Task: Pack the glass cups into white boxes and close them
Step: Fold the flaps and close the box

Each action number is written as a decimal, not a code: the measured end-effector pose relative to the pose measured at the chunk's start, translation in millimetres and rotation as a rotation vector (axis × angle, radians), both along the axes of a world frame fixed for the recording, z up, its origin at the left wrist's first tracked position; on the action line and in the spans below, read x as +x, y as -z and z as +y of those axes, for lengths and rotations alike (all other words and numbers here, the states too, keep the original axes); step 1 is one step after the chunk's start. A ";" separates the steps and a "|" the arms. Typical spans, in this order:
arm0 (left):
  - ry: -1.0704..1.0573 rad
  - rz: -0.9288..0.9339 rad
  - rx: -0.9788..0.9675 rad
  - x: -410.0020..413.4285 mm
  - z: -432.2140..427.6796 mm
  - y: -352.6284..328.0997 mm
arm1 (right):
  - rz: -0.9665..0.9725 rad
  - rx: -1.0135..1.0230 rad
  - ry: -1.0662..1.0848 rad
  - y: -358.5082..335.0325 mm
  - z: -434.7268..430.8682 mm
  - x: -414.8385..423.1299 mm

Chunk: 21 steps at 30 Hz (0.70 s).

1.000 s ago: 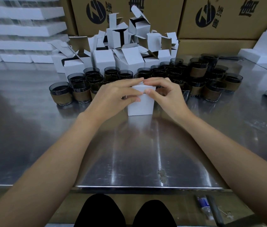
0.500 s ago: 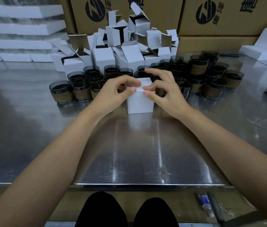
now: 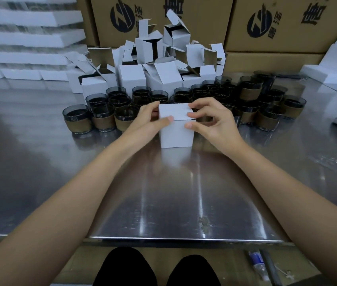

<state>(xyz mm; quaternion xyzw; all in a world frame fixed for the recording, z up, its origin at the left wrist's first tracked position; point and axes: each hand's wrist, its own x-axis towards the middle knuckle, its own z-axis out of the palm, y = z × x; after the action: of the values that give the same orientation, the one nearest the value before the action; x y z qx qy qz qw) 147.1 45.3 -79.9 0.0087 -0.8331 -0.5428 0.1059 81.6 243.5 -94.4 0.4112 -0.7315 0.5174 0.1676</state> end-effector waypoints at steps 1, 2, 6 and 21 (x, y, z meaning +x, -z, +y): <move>0.020 0.009 -0.131 1.5 -2.4 2.8 | 0.001 -0.004 0.007 0.2 0.3 0.5; 0.030 0.035 -0.222 2.1 -3.6 4.8 | 0.001 -0.014 0.009 0.4 0.7 1.2; -0.011 0.197 -0.093 1.7 -1.3 0.7 | -0.060 -0.121 -0.013 -8.6 2.6 3.2; -0.079 0.426 0.225 -22.7 49.3 -26.3 | 0.202 0.292 0.160 -38.1 17.7 -0.8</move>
<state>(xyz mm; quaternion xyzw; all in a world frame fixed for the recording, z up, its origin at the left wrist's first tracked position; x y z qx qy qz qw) 124.4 94.6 -53.6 -0.0616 -0.7254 -0.6171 0.2987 80.8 261.2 -56.4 0.4216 -0.8085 0.3470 0.2194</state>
